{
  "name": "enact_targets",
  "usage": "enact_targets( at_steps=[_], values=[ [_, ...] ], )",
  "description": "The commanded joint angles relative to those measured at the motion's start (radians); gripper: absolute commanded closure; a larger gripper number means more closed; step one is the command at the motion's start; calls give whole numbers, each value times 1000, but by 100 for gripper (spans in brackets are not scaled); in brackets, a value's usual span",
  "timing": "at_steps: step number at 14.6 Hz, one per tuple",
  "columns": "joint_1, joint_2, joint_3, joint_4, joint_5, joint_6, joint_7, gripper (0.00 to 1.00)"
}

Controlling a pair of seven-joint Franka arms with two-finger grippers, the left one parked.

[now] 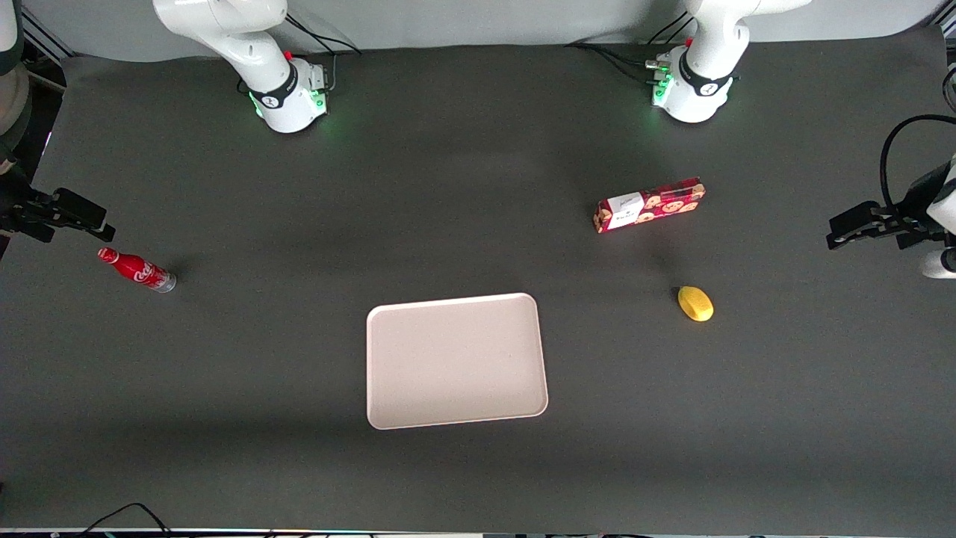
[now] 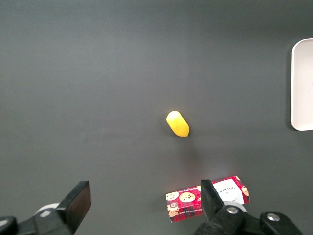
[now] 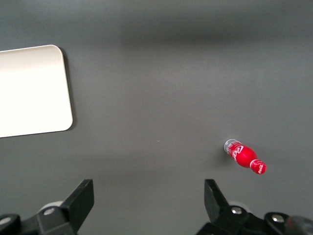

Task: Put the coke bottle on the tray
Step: 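Move the open right gripper down over the red Coca-Cola bottle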

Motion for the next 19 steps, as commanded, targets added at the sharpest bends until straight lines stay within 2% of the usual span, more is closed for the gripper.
enact_targets(
  at_steps=[1, 9, 14, 17, 19],
  values=[
    [4, 11, 1, 20, 2, -13, 11, 0],
    [-9, 11, 3, 19, 0, -39, 14, 0],
    [-103, -32, -5, -82, -12, -66, 9, 0],
    [-152, -37, -6, -137, -76, -55, 8, 0],
    [-183, -63, -40, -220, -86, 23, 0, 0]
  ],
)
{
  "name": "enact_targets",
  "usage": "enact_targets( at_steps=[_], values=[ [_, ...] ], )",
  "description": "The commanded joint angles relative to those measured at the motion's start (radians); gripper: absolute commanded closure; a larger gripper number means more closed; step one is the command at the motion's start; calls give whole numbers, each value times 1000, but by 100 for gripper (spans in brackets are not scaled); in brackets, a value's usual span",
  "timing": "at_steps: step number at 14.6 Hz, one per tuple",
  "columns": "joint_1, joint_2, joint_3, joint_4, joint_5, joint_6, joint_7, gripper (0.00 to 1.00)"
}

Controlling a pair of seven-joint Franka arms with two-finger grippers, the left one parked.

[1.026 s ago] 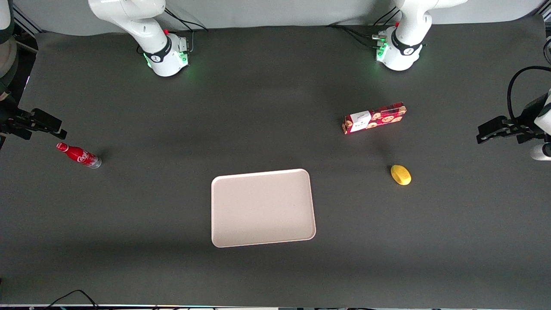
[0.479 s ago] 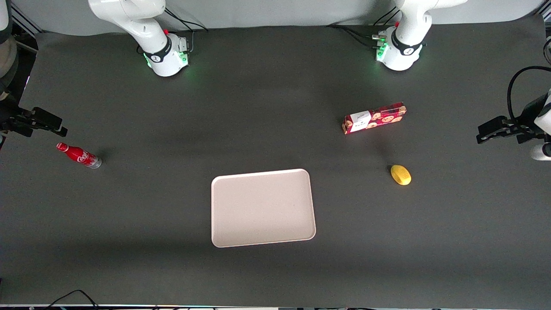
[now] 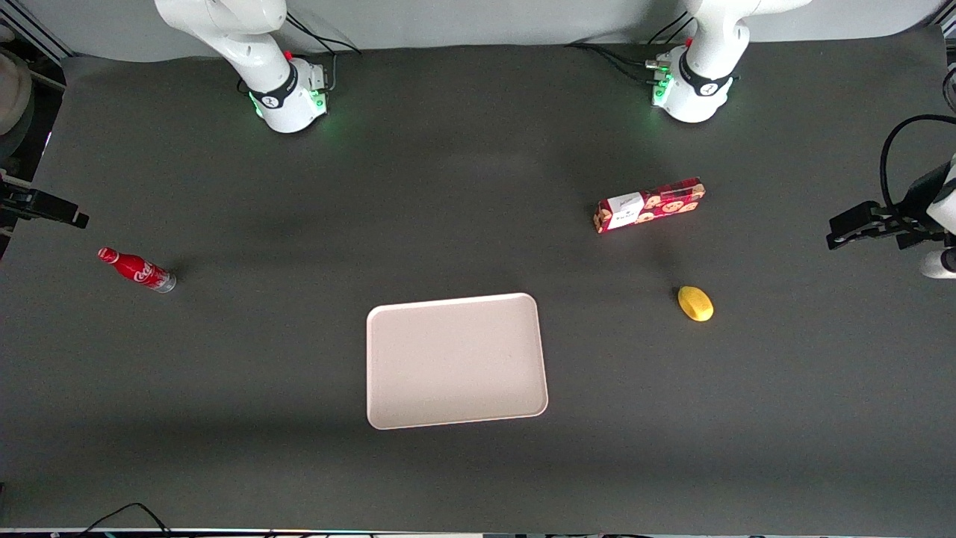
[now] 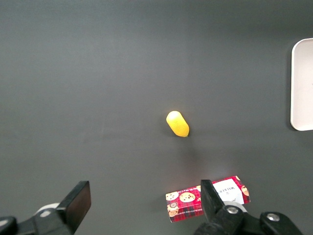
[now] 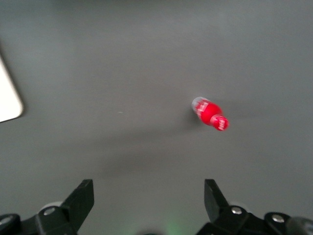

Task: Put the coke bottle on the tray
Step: 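Move the open right gripper down over the red Coca-Cola bottle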

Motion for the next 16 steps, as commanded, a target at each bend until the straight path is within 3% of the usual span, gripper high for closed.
enact_targets(
  at_steps=[1, 4, 8, 16],
  values=[
    [-30, -90, -62, -197, -33, 149, -23, 0],
    [-30, -136, -143, -370, -33, 318, -75, 0],
    [-33, -138, -185, -521, -33, 510, -73, 0],
    [-29, -35, -248, -590, -30, 739, -110, 0]
  ],
)
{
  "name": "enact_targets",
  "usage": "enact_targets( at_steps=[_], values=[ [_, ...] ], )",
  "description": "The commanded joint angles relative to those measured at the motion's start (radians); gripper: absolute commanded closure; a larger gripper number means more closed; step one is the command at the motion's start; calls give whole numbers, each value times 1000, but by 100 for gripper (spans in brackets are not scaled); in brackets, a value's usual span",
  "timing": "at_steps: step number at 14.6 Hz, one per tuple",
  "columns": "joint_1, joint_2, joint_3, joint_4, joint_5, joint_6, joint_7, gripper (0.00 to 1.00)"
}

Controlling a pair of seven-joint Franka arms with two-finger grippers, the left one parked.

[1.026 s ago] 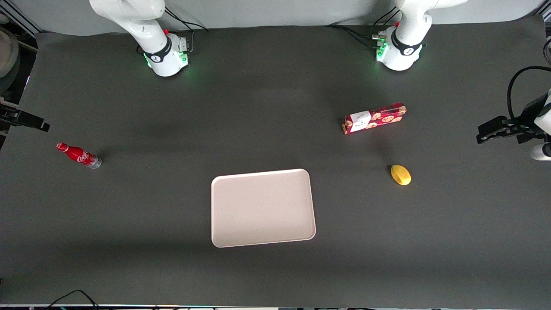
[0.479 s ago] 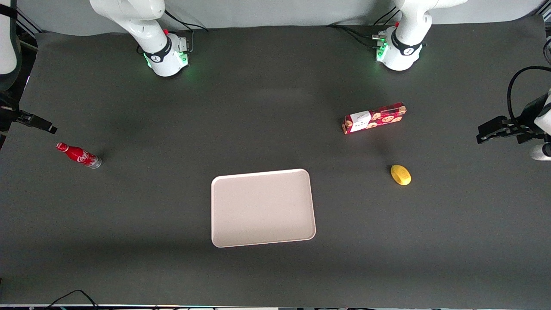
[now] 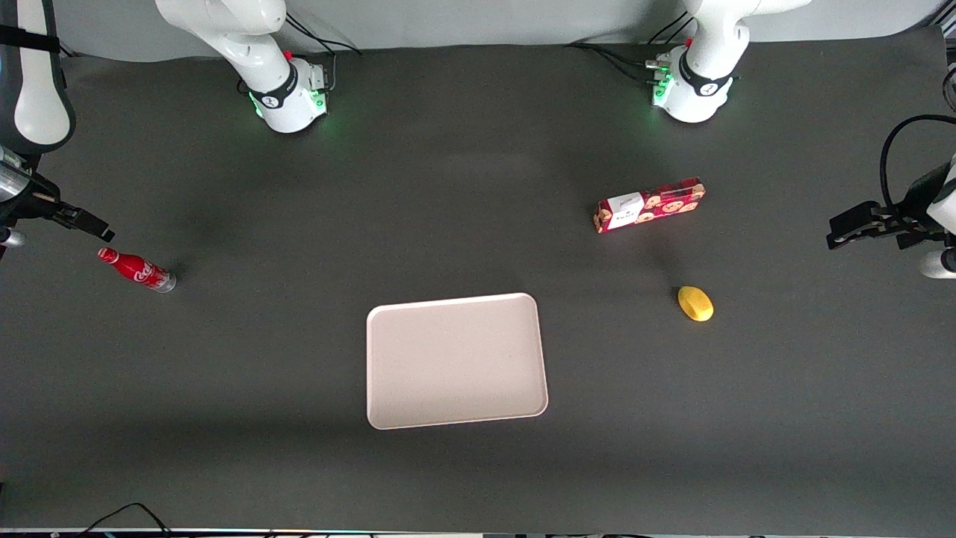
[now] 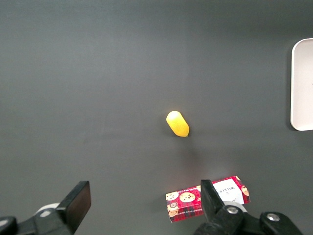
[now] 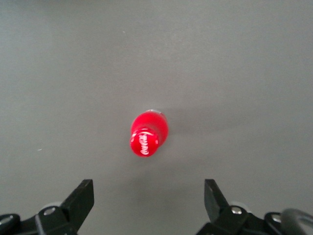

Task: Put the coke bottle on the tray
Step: 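Close the right gripper around the bottle's neck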

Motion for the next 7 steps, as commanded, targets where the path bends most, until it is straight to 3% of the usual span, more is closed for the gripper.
enact_targets(
  at_steps=[1, 7],
  values=[
    [11, 71, -20, -3, 2, 80, -28, 0],
    [20, 149, -20, 1, 34, 141, -28, 0]
  ],
)
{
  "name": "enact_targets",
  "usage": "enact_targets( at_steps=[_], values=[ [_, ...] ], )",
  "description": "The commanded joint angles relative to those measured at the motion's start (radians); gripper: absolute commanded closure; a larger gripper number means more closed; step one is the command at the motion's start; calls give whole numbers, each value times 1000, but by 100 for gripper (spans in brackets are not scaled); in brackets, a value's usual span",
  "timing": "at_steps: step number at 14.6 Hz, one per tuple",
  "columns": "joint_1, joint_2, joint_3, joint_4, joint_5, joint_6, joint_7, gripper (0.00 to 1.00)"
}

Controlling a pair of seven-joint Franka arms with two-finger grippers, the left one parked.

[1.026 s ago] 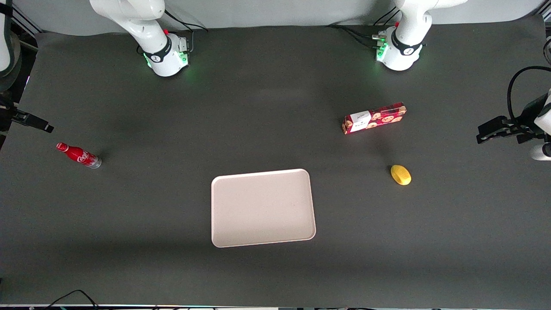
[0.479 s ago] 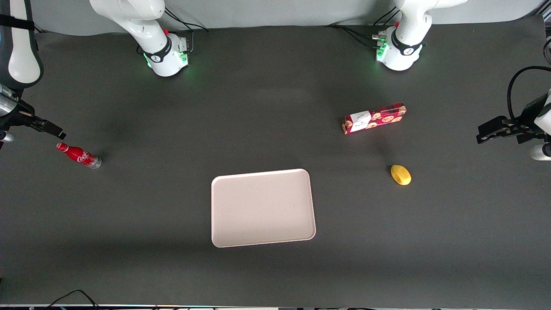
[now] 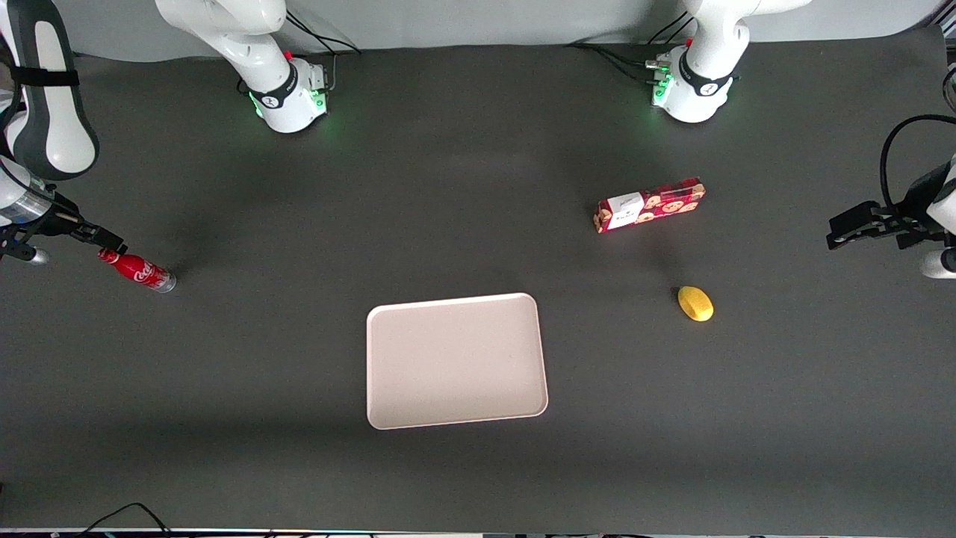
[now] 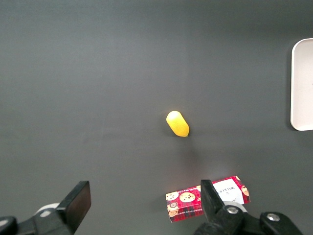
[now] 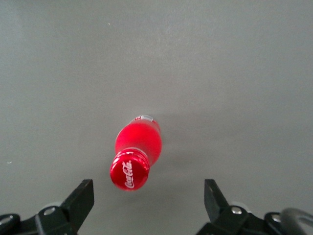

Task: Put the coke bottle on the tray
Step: 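Close the right gripper around the bottle's neck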

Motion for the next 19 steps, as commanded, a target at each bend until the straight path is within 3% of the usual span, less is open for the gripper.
enact_targets(
  at_steps=[1, 8, 12, 19],
  values=[
    [11, 30, -10, 7, 27, 39, -23, 0],
    [22, 56, -9, 13, 39, 44, -23, 2],
    [24, 59, -9, 21, 39, 48, -23, 25],
    [39, 87, -9, 58, 38, 44, -24, 31]
  ],
)
